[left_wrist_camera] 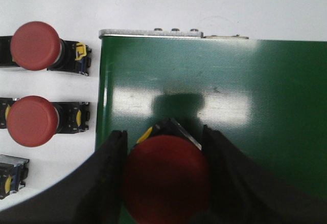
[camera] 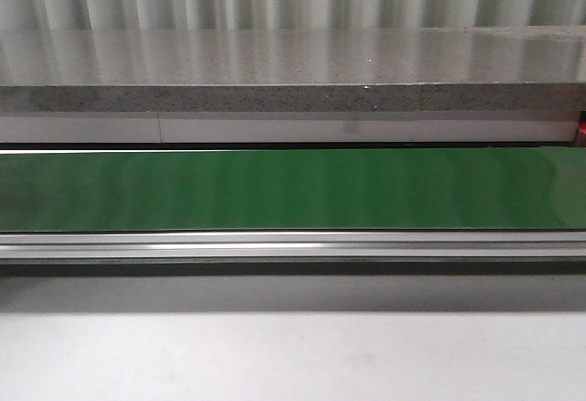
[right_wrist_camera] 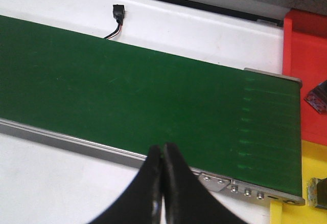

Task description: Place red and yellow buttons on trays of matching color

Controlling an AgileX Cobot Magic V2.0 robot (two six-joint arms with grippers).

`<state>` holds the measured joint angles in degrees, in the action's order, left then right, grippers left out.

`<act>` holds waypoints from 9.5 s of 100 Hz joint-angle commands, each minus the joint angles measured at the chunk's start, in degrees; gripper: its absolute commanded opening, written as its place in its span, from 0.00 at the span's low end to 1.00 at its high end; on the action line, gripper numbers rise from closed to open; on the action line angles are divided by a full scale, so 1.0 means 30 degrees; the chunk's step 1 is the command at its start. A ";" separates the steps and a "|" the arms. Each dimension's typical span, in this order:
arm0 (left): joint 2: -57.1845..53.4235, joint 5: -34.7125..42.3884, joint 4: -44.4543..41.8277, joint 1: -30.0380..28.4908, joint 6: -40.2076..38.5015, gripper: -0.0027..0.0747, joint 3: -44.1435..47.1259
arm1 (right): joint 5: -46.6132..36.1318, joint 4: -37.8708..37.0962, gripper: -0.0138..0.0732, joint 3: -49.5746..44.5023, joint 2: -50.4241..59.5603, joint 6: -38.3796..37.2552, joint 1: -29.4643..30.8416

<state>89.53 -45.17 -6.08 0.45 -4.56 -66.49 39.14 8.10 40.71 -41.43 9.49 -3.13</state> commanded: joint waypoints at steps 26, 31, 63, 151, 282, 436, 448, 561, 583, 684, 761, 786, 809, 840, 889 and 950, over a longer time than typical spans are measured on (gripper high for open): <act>-0.0378 0.0315 -0.0171 0.0152 -0.0061 0.21 -0.0726 | -0.1071 0.0036 0.08 0.0449 0.0098 0.0212 -0.0044; -0.0378 0.0239 -0.0171 0.0152 -0.0061 0.32 -0.0726 | -0.1071 0.0036 0.08 0.0449 0.0098 0.0212 -0.0044; -0.0973 -0.0344 -0.0126 0.0606 0.0161 0.88 -0.0975 | -0.1071 0.0036 0.08 0.0449 0.0098 0.0212 -0.0044; -0.3036 0.0606 -0.0119 -0.7564 -0.2316 0.88 -0.0530 | -0.1071 0.0036 0.08 0.0449 0.0098 0.0212 -0.0044; 0.3748 0.1951 -0.0671 -0.8780 -0.2356 0.72 -0.0430 | -0.1071 0.0036 0.08 0.0449 0.0098 0.0212 -0.0044; -0.0389 0.0833 0.0270 -0.0293 -0.2121 0.01 -0.0430 | -0.1071 0.0036 0.08 0.0449 0.0098 0.0212 -0.0044; 0.0215 0.0746 0.0270 -0.0293 -0.2121 0.01 -0.0430 | -0.1071 0.0036 0.08 0.0449 0.0098 0.0212 -0.0044; -0.7466 0.0801 0.2466 0.1588 0.0840 0.86 0.0266 | -0.1071 0.0036 0.08 0.0449 0.0098 0.0212 -0.0044; -1.1598 0.1818 0.2466 0.1588 0.0840 0.84 0.3145 | -0.1071 0.0036 0.08 0.0449 0.0098 0.0212 -0.0044; -2.3754 0.2901 0.2555 0.1588 0.0803 0.01 1.0317 | -0.3323 0.0036 0.08 0.0449 0.0098 0.0212 -0.0044; -2.3754 0.2901 0.2555 0.1588 0.0803 0.01 1.0317 | -0.2619 0.0536 0.90 0.1467 -0.3088 0.0268 -0.0797; -2.3754 0.2901 0.2555 0.1588 0.0803 0.01 1.0317 | -0.2622 0.0536 0.90 0.3048 -0.6531 0.0283 -0.2598; -2.3754 0.2901 0.2555 0.1588 0.0803 0.01 1.0317 | -0.2646 0.0536 0.90 0.4501 -0.9566 0.0283 -0.3472; -2.3754 0.2901 0.2555 0.1588 0.0803 0.01 1.0317 | -0.3137 0.0536 0.90 0.5923 -1.2693 0.0283 -0.3542; -2.3754 0.2901 0.2555 0.1588 0.0803 0.01 1.0317 | -0.2386 0.0536 0.45 0.7373 -1.5560 0.0265 -0.3337; -2.3754 0.2901 0.2555 0.1588 0.0803 0.01 1.0317 | -0.0207 0.0536 0.41 1.6009 -1.8895 -0.0101 0.5155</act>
<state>17.76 -40.99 0.91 4.76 -2.08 -34.23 40.59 9.57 82.81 -97.27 9.22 8.93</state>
